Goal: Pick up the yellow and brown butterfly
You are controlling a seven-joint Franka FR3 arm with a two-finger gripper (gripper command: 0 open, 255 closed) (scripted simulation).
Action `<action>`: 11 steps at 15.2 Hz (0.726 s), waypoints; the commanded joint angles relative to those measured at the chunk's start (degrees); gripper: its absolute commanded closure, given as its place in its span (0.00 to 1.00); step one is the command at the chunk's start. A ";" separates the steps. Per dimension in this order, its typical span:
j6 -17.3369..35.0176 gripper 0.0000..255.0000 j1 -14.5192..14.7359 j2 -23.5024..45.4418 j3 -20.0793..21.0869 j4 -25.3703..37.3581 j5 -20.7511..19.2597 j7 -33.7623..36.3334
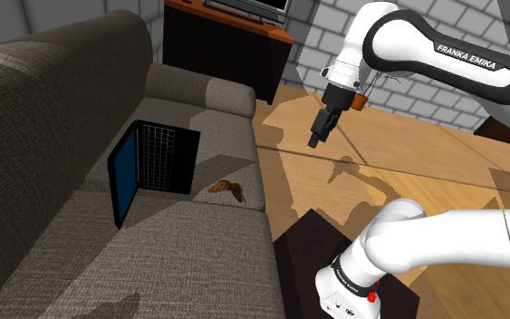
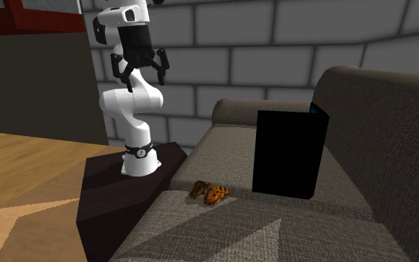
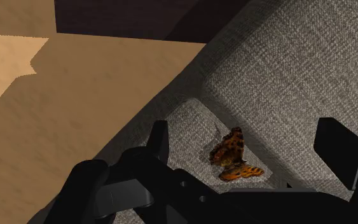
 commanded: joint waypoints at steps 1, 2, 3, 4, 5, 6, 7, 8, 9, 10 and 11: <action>0.00 0.00 0.00 0.00 0.00 0.00 0.00 0.00; 1.92 0.00 0.35 1.14 0.43 -0.78 -0.01 -0.34; 3.84 0.00 0.70 2.36 0.86 -1.49 -0.02 -0.67; 5.76 0.00 1.04 3.65 1.30 -2.13 -0.03 -0.99; 7.68 0.00 1.37 5.01 1.74 -2.69 -0.05 -1.30; 9.60 0.00 1.70 6.44 2.18 -3.18 -0.08 -1.60; 11.51 0.00 2.02 7.94 2.61 -3.59 -0.12 -1.89; 13.41 0.00 2.34 9.50 3.05 -3.93 -0.18 -2.16; 15.29 0.00 2.64 11.13 3.49 -4.20 -0.25 -2.41; 17.17 0.00 2.95 12.81 3.92 -4.39 -0.34 -2.64; 19.02 0.00 3.24 14.56 4.35 -4.50 -0.46 -2.85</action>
